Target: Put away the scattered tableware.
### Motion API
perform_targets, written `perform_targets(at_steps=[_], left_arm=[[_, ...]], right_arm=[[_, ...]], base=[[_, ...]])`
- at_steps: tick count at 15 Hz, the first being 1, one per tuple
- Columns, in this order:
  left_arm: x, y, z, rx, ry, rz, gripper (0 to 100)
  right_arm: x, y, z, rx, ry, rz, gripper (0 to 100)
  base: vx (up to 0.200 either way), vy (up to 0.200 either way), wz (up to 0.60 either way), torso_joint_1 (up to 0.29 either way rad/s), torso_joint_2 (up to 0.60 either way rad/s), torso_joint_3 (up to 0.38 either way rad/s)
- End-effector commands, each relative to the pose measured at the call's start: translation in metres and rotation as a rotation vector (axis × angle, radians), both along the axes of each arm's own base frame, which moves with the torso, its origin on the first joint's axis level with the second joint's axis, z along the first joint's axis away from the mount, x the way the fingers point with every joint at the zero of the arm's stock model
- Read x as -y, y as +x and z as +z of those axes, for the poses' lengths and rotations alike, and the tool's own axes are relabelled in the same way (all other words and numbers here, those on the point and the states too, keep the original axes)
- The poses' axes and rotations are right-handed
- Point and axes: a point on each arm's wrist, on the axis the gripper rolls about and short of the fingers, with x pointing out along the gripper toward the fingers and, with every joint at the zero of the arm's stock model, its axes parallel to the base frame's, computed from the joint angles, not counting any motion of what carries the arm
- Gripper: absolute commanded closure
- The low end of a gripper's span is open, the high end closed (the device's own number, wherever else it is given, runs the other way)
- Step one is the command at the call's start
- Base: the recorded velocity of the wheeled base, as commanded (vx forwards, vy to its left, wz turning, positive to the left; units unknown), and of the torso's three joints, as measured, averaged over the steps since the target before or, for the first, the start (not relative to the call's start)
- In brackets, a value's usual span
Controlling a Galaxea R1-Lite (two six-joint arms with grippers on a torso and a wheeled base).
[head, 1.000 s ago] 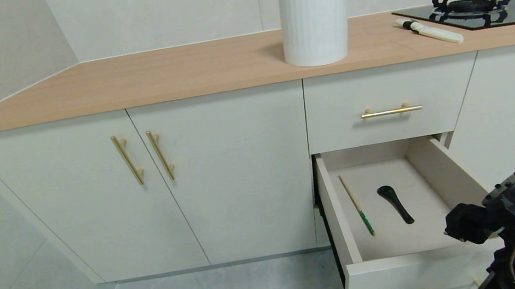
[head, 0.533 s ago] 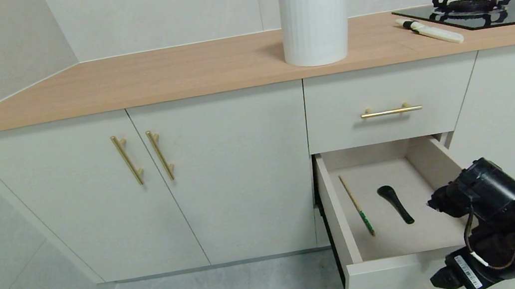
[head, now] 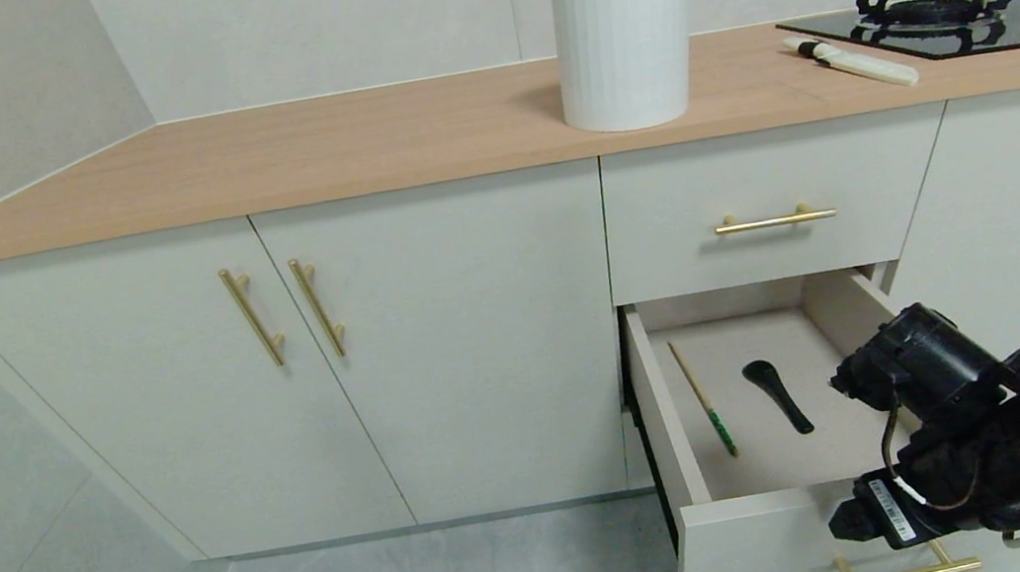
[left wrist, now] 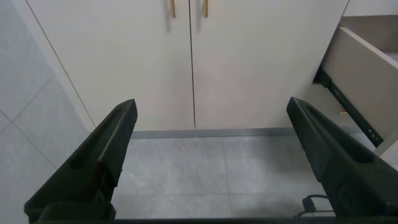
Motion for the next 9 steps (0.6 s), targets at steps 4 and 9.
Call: perform_targets(at_steps=[4,9], left_arm=[[0.000,0.000,0.000,0.000,0.000,0.000,0],[0.000,0.000,0.000,0.000,0.000,0.000,0]], right_arm=[[-0.006,0.014,-0.008,0.049,-0.052,-0.032,0],[-0.016,0.045,-0.006,0.109,-0.030,-0.046,0]], base=[[0.000,0.000,0.00,0.000,0.00,0.000],[0.000,0.000,0.00,0.000,0.00,0.000]])
